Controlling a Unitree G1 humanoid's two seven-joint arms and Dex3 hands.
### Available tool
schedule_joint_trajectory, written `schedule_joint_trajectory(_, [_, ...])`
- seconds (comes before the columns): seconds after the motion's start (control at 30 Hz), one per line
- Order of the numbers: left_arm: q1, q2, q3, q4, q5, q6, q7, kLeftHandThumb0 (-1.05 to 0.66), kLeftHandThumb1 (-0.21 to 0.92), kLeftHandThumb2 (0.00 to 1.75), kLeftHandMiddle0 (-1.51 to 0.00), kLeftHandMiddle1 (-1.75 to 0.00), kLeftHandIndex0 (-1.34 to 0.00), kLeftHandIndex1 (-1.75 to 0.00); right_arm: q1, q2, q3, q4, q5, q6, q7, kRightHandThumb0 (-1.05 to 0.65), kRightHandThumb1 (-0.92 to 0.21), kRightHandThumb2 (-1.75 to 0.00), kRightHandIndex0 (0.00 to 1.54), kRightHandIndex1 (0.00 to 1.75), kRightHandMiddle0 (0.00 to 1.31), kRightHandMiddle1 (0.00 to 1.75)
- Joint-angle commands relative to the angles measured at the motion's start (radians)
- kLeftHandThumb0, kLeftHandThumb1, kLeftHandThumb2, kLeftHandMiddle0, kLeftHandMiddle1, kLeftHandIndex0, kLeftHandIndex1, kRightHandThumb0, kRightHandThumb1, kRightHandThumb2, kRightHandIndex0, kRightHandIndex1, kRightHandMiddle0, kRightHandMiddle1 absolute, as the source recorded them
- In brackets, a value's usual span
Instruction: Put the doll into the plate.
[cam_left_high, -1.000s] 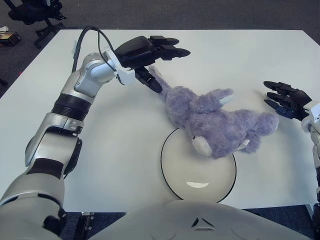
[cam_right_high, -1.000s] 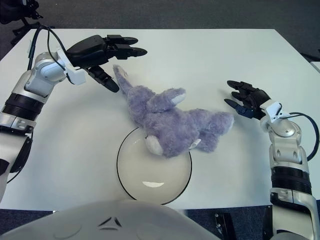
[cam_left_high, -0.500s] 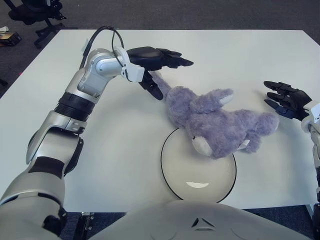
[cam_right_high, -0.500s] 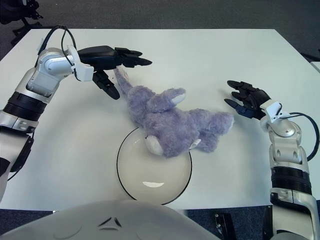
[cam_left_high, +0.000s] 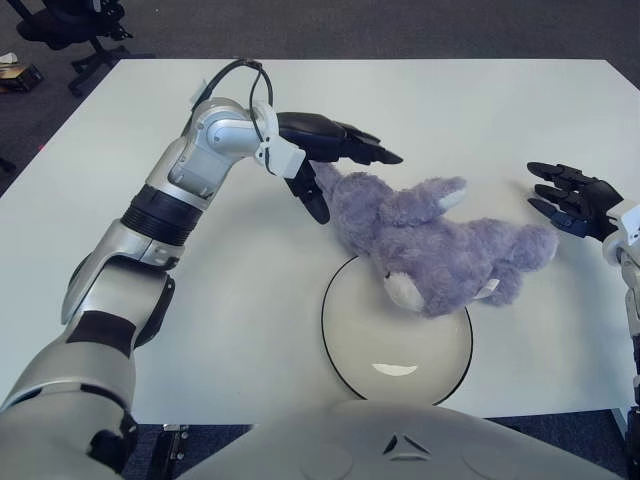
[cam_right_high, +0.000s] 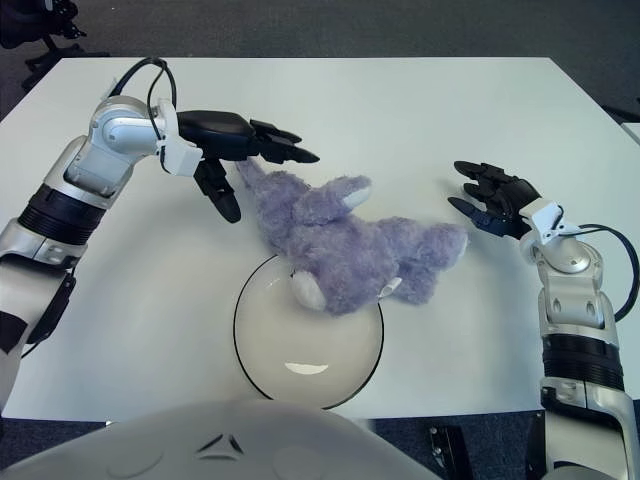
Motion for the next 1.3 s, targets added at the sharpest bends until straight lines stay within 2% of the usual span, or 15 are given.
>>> schedule_joint_trajectory(0.0, [0.016, -0.005, -0.003, -0.035, -0.020, 0.063, -0.022, -0.96, 0.92, 0.08, -0.25, -0.03, -0.17, -0.01, 0.010, -0.003, 0.005, -0.015, -0.005, 0.015, -0.008, -0.68, -0.92, -0.35, 0.43, 0.00, 0.41, 0.00])
schedule_joint_trajectory(0.1, [0.028, -0.008, -0.004, -0.058, -0.022, 0.099, -0.026, -0.96, 0.92, 0.08, -0.25, -0.02, -0.16, 0.00, 0.012, -0.002, 0.006, -0.019, -0.007, 0.018, -0.012, -0.67, -0.92, -0.35, 0.44, 0.00, 0.41, 0.00])
schedule_joint_trajectory(0.3, [0.049, -0.018, -0.014, -0.085, -0.004, 0.120, -0.016, -0.97, 0.92, 0.08, -0.24, -0.02, -0.15, 0.00, 0.014, -0.002, 0.006, -0.018, -0.007, 0.018, -0.017, -0.67, -0.92, -0.35, 0.44, 0.00, 0.41, 0.00])
schedule_joint_trajectory(0.7, [0.085, -0.030, -0.021, -0.093, 0.018, 0.053, 0.010, -0.97, 0.92, 0.06, -0.21, 0.00, -0.16, 0.00, 0.023, 0.000, 0.001, -0.019, -0.005, 0.016, -0.025, -0.67, -0.92, -0.35, 0.45, 0.00, 0.41, 0.00])
schedule_joint_trajectory(0.97, [0.128, -0.035, -0.029, -0.104, 0.041, 0.039, 0.038, -0.96, 0.92, 0.06, -0.19, 0.00, -0.16, 0.00, 0.027, 0.000, -0.001, -0.020, -0.003, 0.014, -0.028, -0.67, -0.92, -0.36, 0.45, 0.01, 0.42, 0.00])
schedule_joint_trajectory(1.17, [0.159, -0.057, -0.030, -0.117, 0.078, 0.074, 0.089, -0.94, 0.92, 0.07, -0.17, -0.01, -0.16, -0.01, 0.031, -0.001, -0.002, -0.021, -0.001, 0.013, -0.030, -0.67, -0.92, -0.36, 0.45, 0.01, 0.42, 0.01])
schedule_joint_trajectory(1.27, [0.171, -0.072, -0.034, -0.132, 0.106, 0.118, 0.115, -0.93, 0.92, 0.06, -0.16, -0.01, -0.16, -0.01, 0.033, -0.001, -0.003, -0.021, 0.000, 0.013, -0.031, -0.67, -0.92, -0.36, 0.46, 0.01, 0.42, 0.01])
